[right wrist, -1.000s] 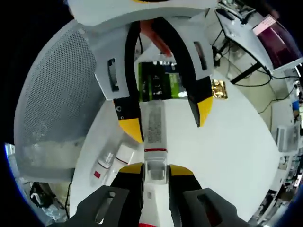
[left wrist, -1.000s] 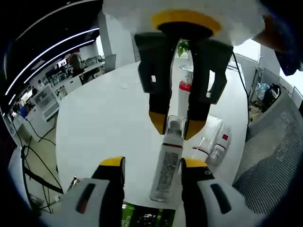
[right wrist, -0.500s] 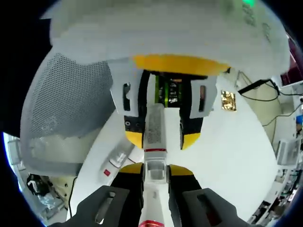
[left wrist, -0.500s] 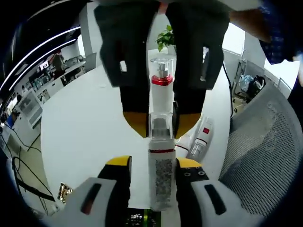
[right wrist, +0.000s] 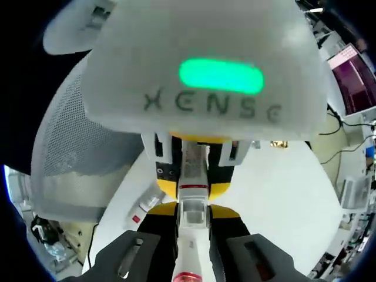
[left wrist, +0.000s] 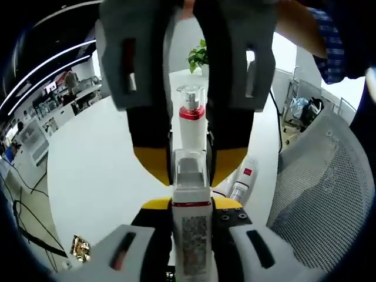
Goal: Arrange the skincare products in the storage area until every visible bottle or jar stands upright without overlapping.
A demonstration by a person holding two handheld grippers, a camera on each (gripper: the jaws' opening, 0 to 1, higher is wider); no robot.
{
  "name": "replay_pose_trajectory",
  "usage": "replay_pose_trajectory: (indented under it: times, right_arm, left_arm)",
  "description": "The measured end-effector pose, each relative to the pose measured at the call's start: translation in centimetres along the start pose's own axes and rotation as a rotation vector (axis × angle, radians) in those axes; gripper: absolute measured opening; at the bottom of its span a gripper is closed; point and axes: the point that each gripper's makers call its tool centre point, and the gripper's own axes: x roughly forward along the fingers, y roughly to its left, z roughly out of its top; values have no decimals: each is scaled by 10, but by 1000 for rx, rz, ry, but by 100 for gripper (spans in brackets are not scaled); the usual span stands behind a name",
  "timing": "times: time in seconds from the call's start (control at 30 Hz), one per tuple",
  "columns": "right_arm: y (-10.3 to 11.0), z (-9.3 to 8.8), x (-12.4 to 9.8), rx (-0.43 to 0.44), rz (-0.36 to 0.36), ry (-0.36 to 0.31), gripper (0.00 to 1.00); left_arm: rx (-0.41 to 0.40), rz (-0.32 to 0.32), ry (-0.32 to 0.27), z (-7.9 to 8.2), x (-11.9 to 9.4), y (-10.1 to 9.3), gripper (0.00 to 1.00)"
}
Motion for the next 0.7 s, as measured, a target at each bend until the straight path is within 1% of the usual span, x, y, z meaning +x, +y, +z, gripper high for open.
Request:
replay_pose_trajectory:
  times: [0.27, 0.37, 0.47, 0.53, 0.63, 0.7]
  right_arm:
    - [0, 0, -1, 13, -12, 0, 14]
    - [-3, 0, -3, 11, -30, -6, 15]
    - [-5, 1, -5, 0, -49, -15, 15]
    - [-14, 1, -10, -24, -109, -24, 17]
    - [-23, -1, -16, -6, -175, -38, 19]
    - [-27, -1, -20, 38, -209, -72, 20]
  left_arm:
    - [-19, 7, -9, 3, -2, 0, 20]
    - [-23, 16, -13, 4, -3, 2, 20]
    - [-52, 20, -24, 5, -5, 5, 20]
    - [-130, 26, -74, 12, -9, 10, 20]
    - [-157, 38, -105, 15, -14, 17, 20]
    - [-179, 39, -117, 16, -16, 19, 20]
